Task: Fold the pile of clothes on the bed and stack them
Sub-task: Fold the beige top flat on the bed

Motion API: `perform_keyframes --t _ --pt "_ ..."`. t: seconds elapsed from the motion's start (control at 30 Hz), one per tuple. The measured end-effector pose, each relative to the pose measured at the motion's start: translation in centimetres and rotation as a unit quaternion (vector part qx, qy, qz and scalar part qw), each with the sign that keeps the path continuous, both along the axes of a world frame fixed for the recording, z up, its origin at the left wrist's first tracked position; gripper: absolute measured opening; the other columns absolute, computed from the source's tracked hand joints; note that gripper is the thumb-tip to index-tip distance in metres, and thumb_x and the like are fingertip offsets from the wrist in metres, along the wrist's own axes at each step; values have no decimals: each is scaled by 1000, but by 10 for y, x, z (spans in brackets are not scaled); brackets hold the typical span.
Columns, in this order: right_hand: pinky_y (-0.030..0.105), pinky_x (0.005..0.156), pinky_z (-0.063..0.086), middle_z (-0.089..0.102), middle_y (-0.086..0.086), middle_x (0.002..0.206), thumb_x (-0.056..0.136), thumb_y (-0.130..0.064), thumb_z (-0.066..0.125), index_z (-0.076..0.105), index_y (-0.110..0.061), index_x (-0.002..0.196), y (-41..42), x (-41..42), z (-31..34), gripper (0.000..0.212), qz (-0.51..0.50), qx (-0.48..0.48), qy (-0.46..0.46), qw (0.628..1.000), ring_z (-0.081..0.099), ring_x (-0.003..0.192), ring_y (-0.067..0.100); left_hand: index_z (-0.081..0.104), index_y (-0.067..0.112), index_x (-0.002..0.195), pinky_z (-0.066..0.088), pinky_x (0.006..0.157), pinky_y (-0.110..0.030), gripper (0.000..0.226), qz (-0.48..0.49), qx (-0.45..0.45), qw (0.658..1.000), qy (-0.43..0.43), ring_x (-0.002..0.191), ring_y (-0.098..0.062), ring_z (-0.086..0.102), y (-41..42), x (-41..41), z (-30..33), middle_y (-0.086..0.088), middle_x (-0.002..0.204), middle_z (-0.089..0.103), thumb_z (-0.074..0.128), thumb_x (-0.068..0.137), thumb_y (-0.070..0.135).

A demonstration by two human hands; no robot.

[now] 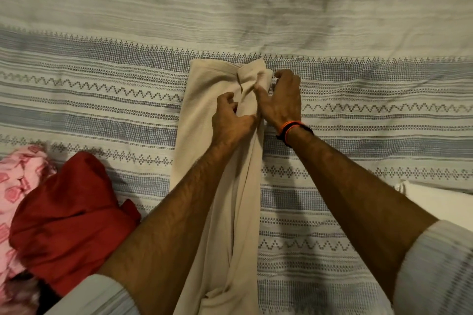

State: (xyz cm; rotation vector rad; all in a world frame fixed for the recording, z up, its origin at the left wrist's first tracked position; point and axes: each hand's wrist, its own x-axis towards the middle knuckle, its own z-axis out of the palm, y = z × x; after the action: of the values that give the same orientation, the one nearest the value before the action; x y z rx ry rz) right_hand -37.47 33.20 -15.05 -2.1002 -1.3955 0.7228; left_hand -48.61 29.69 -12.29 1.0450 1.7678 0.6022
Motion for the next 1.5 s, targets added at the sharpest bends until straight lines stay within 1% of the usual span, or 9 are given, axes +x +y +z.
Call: perform_keyframes --t 0.07,0.23,0.4,0.57,0.77,1.03,1.17,1.37,1.5 --pt "38 92 48 44 12 131 87 -39 67 44 -9 129 -16 -3 4 56 34 1 -21 999 53 111 25 39 17 145 52 98 -33 82 2 -6 1000 0 116 -16 58 -7 -7 4 -1 132 58 82 77 30" --pt "40 96 48 46 14 132 85 -33 68 45 -8 132 -61 -9 16 58 54 -24 -4 998 52 115 29 40 15 146 50 101 -33 78 -18 -31 999 11 119 -19 58 -33 -22 15 -6 137 56 81 78 18" --pt "29 97 38 47 12 136 87 -28 69 45 -10 137 -115 -16 34 58 97 -61 13 993 49 121 26 41 14 145 46 107 -38 77 -36 -80 996 12 128 -21 52 -77 -39 32 -8 142 53 80 79 16" --pt "38 99 47 50 11 136 86 -25 70 49 -10 135 -181 -28 55 55 124 -88 45 987 56 117 27 44 14 143 46 106 -41 74 -57 -92 994 18 127 -22 53 -142 -54 51 -8 142 52 81 79 19" --pt "45 99 47 52 10 135 87 -24 68 49 -10 135 -275 -43 80 54 142 -109 61 982 55 118 27 45 11 141 48 104 -42 70 -67 -105 992 26 125 -23 54 -231 -75 75 -8 141 53 79 81 20" --pt "43 100 48 54 10 135 86 -21 66 50 -10 134 -393 -78 83 52 93 -161 91 978 56 118 27 49 9 136 48 101 -36 64 -91 -110 989 44 120 -21 56 -339 -120 77 -7 133 57 79 80 19" --pt "41 100 47 57 11 131 83 -22 70 52 -8 131 -446 -88 67 53 58 -184 62 979 57 116 29 48 10 137 46 103 -37 64 -99 -110 987 69 122 -23 55 -383 -148 59 -7 133 58 77 81 20" --pt "48 104 40 41 18 137 83 -32 73 40 -7 139 -518 -92 51 69 -14 -234 -33 972 43 126 39 43 7 142 44 100 -34 69 -111 -134 971 165 126 -32 52 -445 -188 28 -16 139 52 74 82 24" --pt "43 106 38 40 21 139 84 -30 72 39 -3 141 -537 -89 35 71 -28 -228 9 973 44 126 40 43 3 138 46 98 -37 73 -95 -131 970 181 123 -34 52 -469 -192 9 -19 138 47 79 79 26"
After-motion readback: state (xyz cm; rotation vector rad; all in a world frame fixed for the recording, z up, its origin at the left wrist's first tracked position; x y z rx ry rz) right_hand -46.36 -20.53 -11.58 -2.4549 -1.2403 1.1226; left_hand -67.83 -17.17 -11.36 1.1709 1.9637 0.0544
